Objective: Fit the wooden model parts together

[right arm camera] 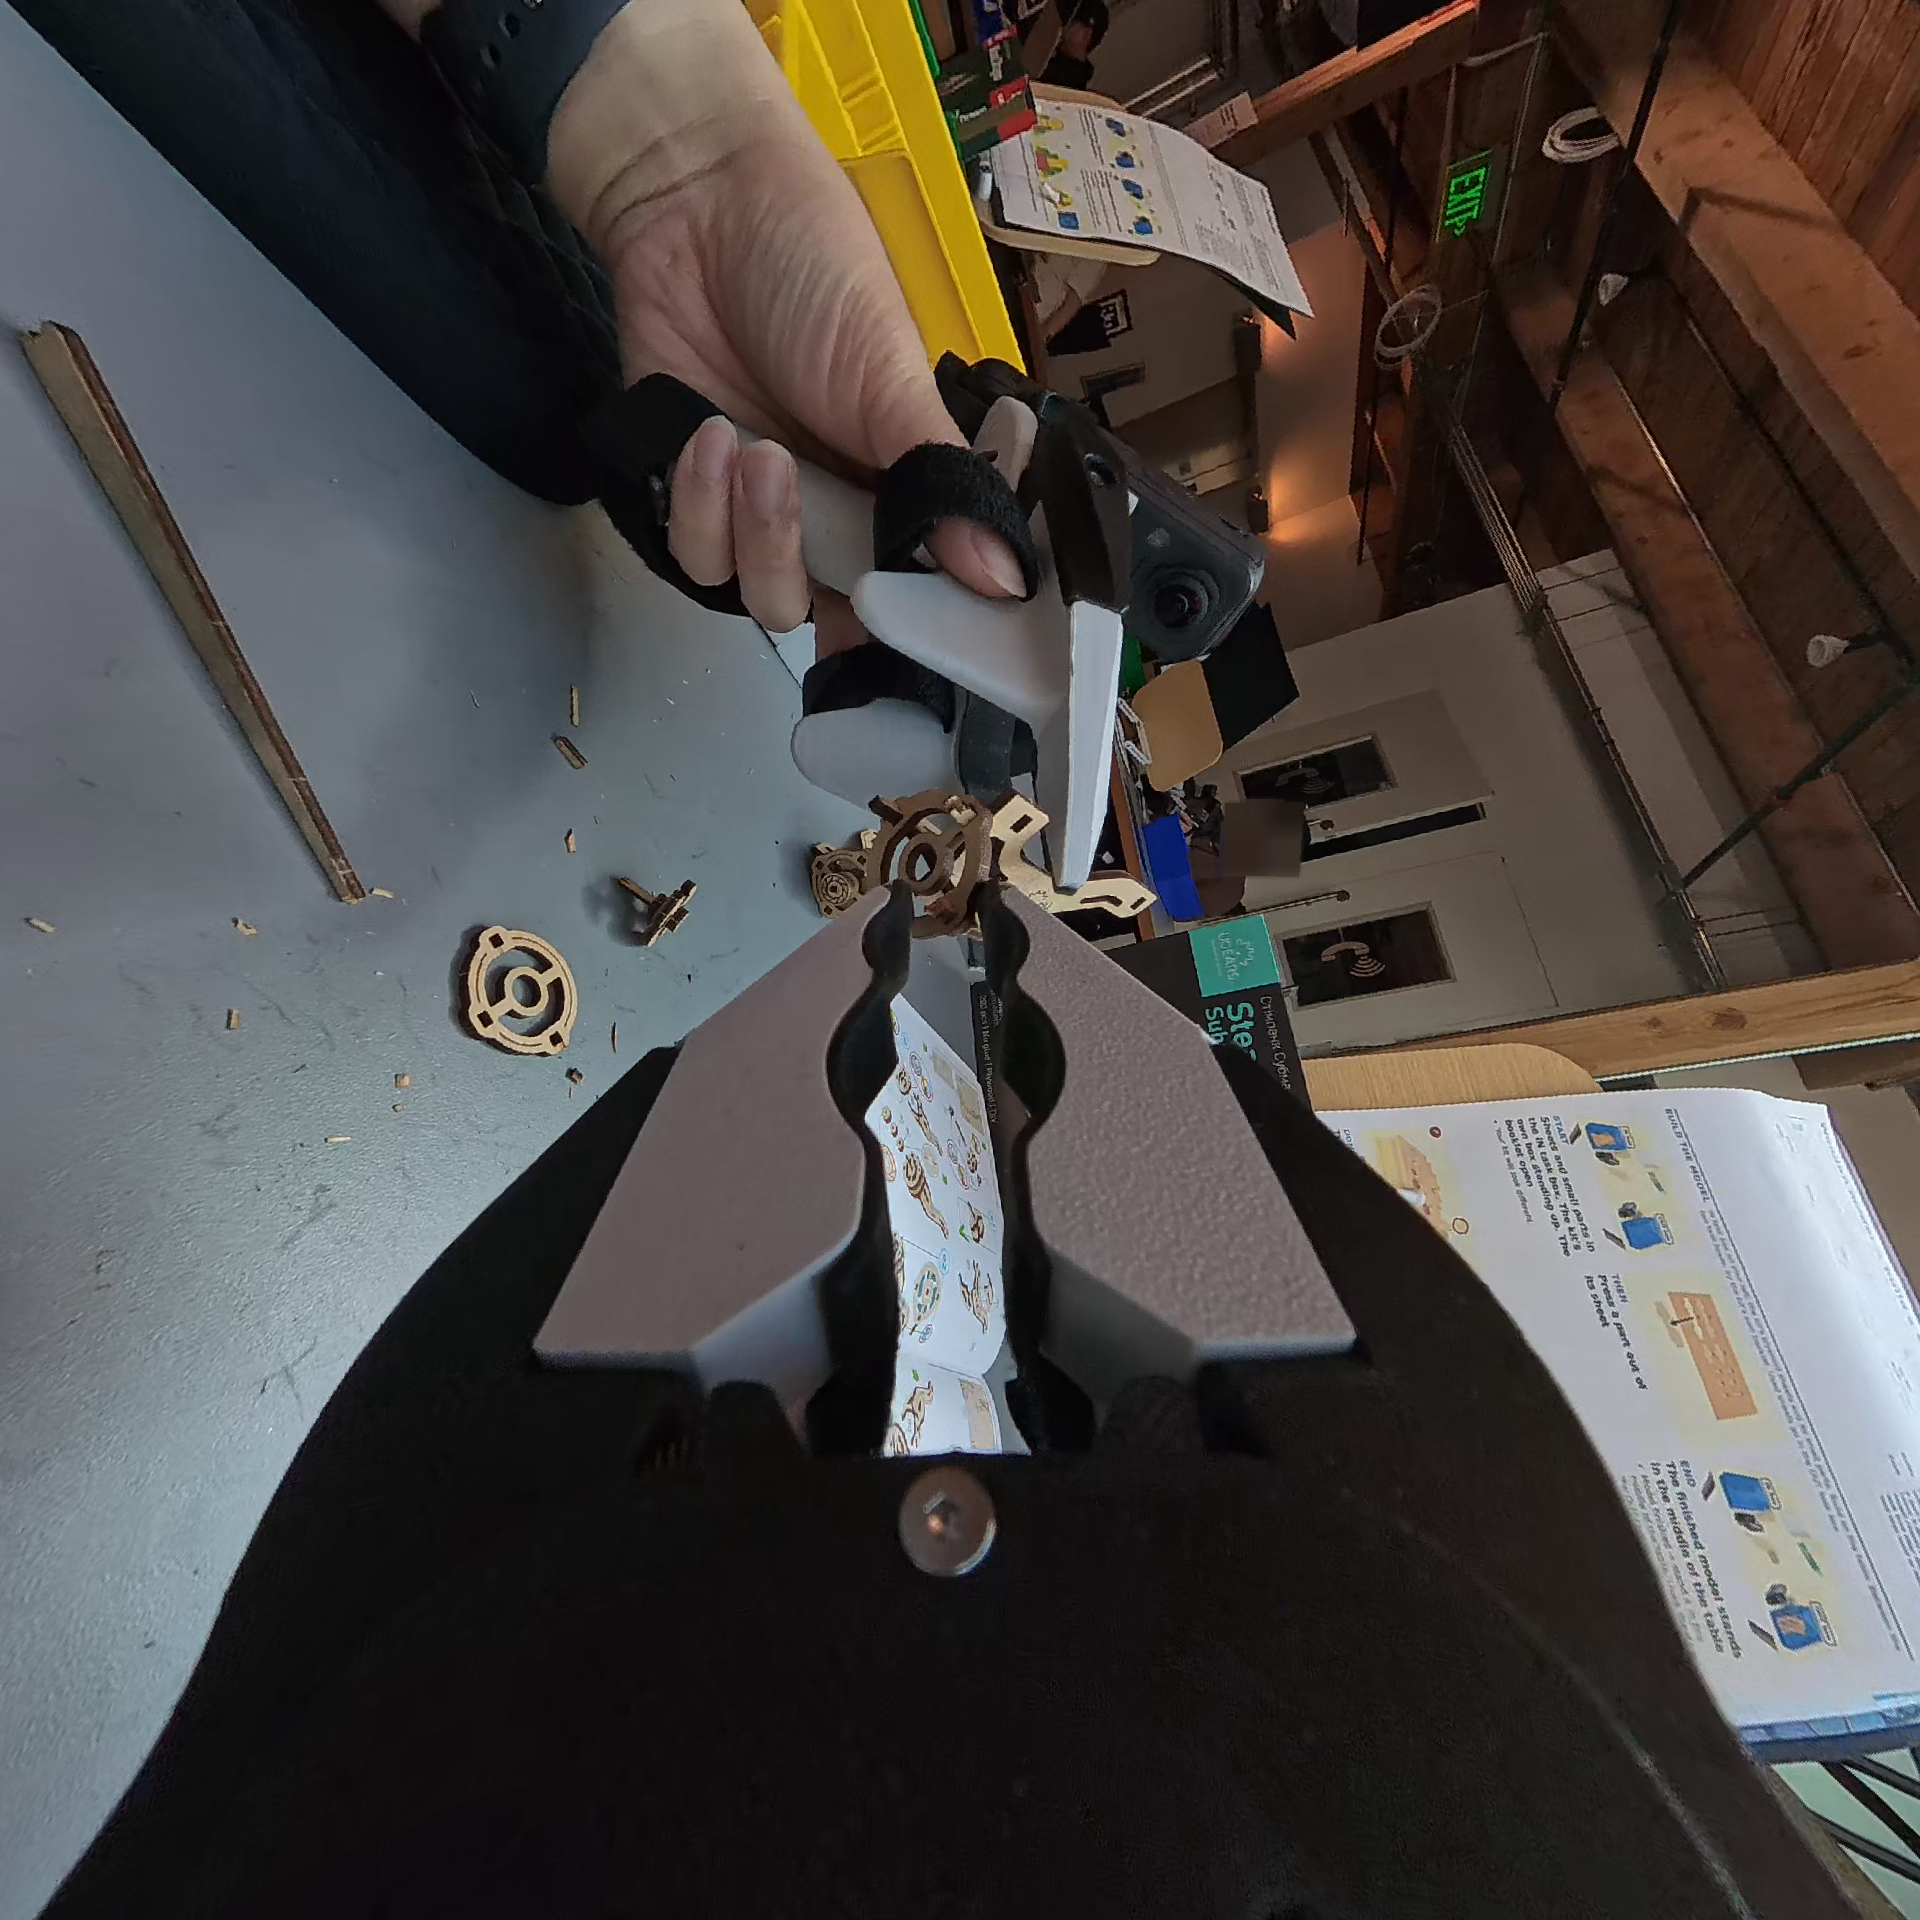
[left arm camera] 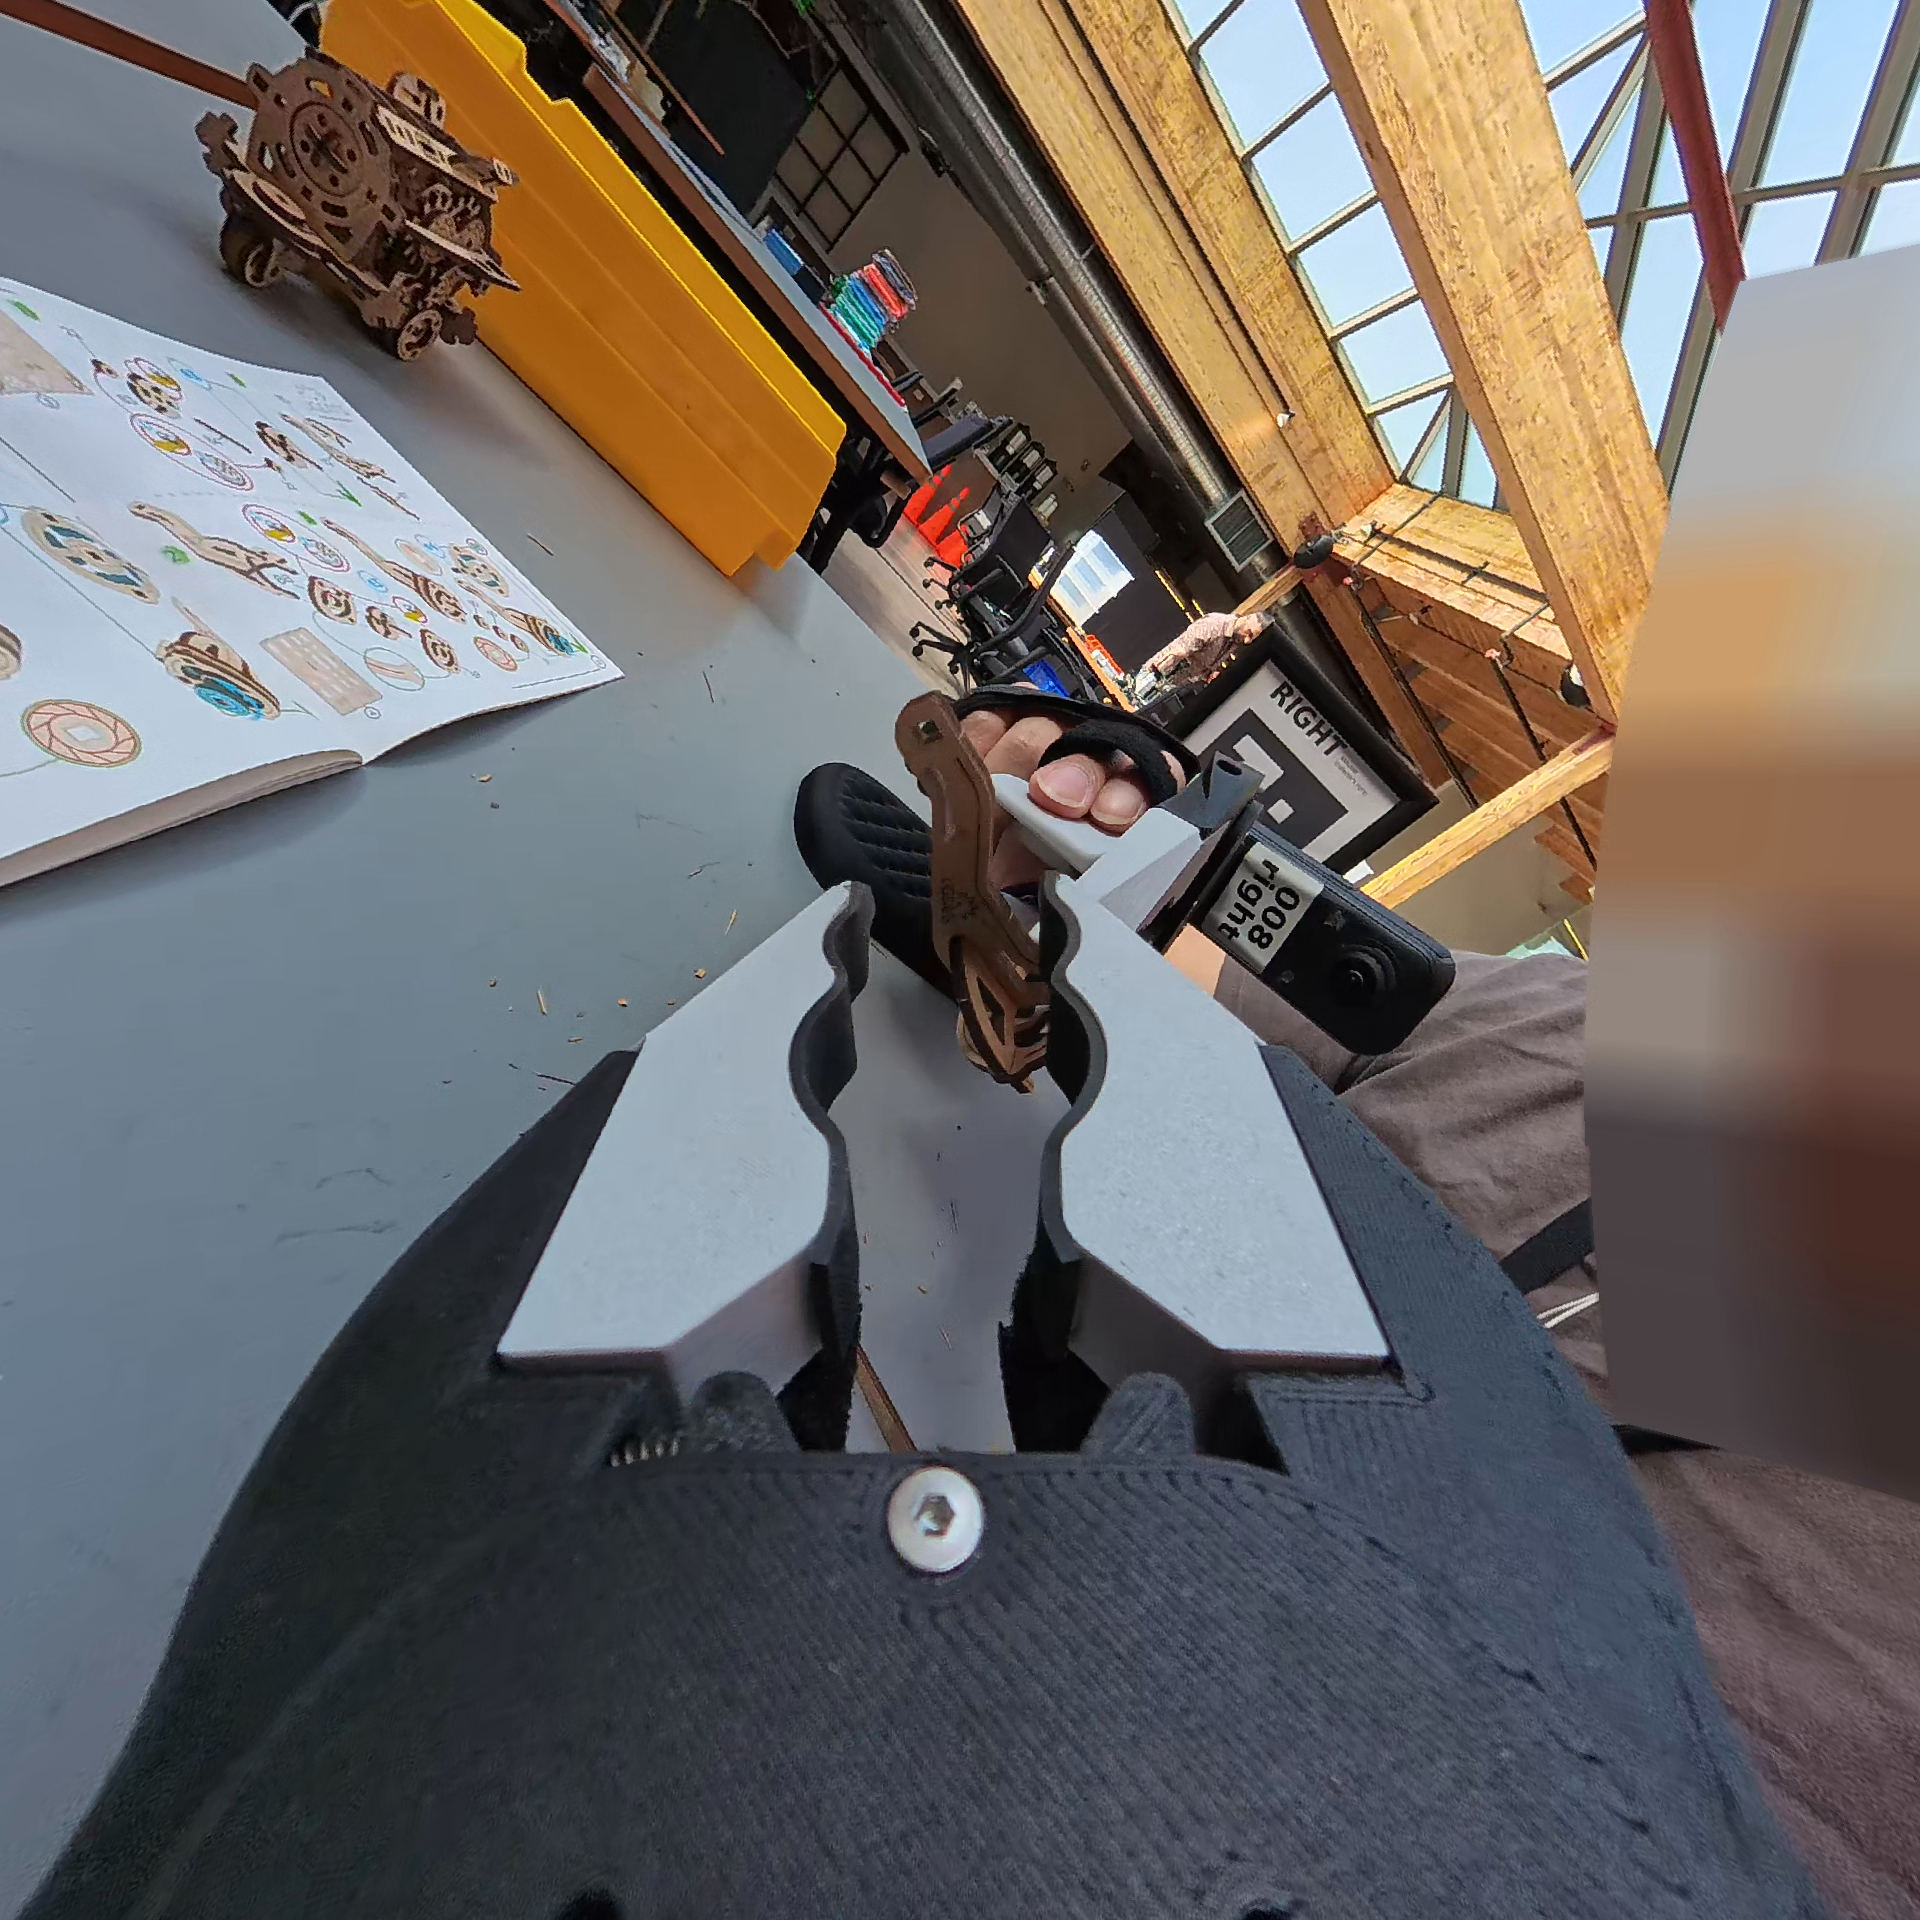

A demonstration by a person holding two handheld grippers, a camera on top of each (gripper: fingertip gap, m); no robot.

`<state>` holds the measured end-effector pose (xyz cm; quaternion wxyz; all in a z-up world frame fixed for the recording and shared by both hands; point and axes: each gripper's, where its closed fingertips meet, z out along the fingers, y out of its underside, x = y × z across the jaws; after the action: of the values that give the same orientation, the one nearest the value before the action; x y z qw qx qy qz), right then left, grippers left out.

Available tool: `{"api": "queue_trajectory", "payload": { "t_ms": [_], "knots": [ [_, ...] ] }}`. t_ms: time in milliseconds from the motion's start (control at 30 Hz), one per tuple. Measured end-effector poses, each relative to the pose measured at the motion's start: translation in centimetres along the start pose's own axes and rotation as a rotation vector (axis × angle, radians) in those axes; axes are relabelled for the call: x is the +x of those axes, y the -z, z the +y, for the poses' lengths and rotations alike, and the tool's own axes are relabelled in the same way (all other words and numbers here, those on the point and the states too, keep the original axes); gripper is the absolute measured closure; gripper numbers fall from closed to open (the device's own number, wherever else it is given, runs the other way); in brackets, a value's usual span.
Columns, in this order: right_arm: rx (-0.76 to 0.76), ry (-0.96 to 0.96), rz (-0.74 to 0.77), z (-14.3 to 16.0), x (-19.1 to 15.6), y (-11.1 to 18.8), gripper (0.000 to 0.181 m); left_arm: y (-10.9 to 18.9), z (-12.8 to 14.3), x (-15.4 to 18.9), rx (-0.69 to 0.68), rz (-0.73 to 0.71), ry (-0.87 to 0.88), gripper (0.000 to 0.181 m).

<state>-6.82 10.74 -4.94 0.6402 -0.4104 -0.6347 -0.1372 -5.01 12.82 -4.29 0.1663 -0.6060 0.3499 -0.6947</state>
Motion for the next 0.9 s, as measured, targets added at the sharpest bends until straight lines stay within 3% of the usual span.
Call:
{"api": "queue_trajectory", "payload": {
  "t_ms": [33, 300, 600, 733, 900],
  "knots": [
    [0.004, -0.010, 0.003, -0.1, 0.1, 0.0, 0.169, 0.0, -0.1, 0.1, 0.005, 0.008, 0.001, 0.150],
    [0.096, -0.139, 0.034, -1.2, 1.4, 0.7, 0.169, 0.4, -1.7, 1.6, 0.108, 0.105, 0.020, 0.132],
    [0.472, -0.739, 0.024, -3.9, 6.1, 3.5, 0.170, 0.1, -3.1, 5.1, 0.224, 0.316, 0.073, 0.118],
    [0.529, -0.881, 0.041, -3.2, 7.3, 4.0, 0.171, -0.4, -3.5, 6.3, 0.318, 0.376, 0.041, 0.102],
    [0.460, -0.915, 0.022, -1.7, 6.6, 2.9, 0.173, -2.0, -2.2, 5.3, 0.275, 0.361, 0.151, 0.107]
  ]
}}
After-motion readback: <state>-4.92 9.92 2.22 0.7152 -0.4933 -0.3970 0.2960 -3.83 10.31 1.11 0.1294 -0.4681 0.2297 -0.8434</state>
